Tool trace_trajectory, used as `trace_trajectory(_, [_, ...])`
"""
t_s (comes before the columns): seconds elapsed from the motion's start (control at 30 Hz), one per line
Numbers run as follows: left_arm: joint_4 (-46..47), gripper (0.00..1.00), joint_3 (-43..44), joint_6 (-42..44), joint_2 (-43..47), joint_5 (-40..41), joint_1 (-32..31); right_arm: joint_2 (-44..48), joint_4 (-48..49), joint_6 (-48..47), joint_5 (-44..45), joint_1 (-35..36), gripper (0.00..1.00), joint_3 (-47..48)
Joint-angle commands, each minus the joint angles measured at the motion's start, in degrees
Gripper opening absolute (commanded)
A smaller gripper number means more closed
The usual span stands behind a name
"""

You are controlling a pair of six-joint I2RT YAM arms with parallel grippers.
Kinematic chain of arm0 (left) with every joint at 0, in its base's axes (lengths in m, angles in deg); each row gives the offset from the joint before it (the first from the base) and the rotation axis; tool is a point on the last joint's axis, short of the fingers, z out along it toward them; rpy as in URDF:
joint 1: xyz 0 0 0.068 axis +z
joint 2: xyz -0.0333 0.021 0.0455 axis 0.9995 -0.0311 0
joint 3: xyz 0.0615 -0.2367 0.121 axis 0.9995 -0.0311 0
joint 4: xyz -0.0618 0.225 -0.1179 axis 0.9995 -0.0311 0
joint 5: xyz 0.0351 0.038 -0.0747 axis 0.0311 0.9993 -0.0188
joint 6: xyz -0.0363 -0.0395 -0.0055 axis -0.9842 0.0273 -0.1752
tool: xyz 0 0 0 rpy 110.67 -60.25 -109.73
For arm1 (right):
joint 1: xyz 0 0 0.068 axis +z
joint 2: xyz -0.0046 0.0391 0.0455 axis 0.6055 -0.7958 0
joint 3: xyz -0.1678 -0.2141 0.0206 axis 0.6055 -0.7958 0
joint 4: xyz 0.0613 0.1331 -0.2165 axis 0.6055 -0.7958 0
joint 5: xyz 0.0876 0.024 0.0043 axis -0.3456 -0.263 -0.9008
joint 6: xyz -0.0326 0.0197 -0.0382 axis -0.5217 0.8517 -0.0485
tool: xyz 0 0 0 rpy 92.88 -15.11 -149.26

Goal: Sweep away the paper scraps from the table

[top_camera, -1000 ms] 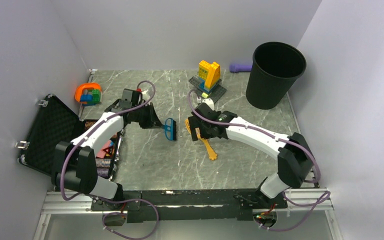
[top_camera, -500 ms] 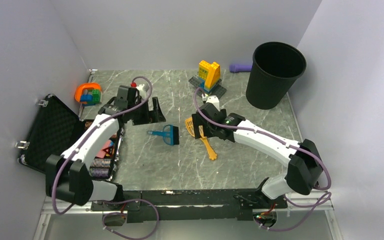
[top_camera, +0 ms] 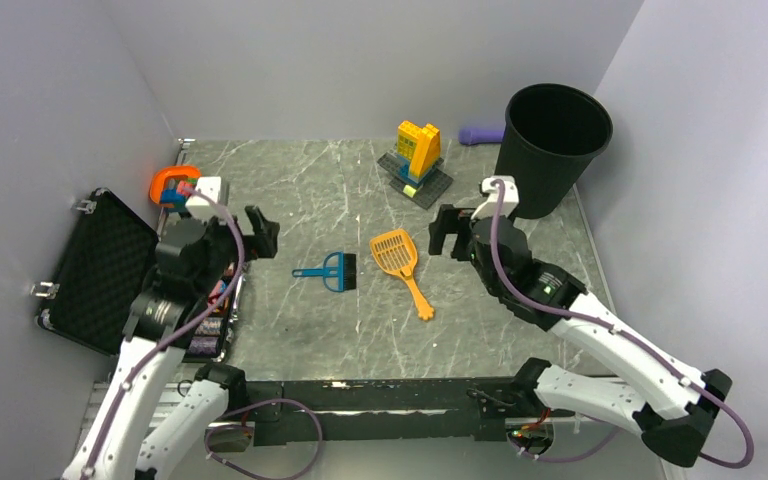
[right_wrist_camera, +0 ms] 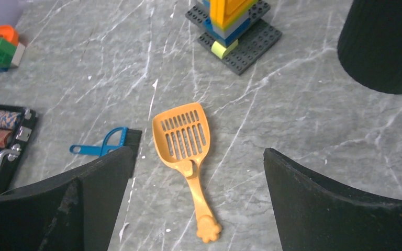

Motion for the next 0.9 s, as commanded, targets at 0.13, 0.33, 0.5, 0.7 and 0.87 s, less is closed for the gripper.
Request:
trace_trajectory(0.13, [5.67, 0.99, -10.97, -1.18, 13.16, 1.47, -0.23, 6.64, 3.13, 0.22, 6.08, -0.08, 1.00, -7.00])
trace_trajectory(0.33, [4.00, 1.00, -12.22, -4.17, 13.92, 0.29, -0.17, 6.71, 1.43, 2.72, 5.65, -0.02, 1.00, -8.33])
trace_trajectory(0.5, [3.25, 0.99, -12.26, -4.51, 14.27, -0.26, -0.22, 6.39, 1.05, 3.45, 4.78, -0.04, 1.00, -8.17])
trace_trajectory(0.7, [1.84, 0.99, -11.31, -3.97, 13.84, 0.99, -0.18, 6.30, 1.64, 3.39, 5.02, -0.09, 1.00, -8.37])
trace_trajectory(0.87, [2.07, 1.00, -11.39, -3.83, 13.66, 0.91, -0.19, 6.38, 1.64, 3.01, 5.48, -0.06, 1.00, -8.11])
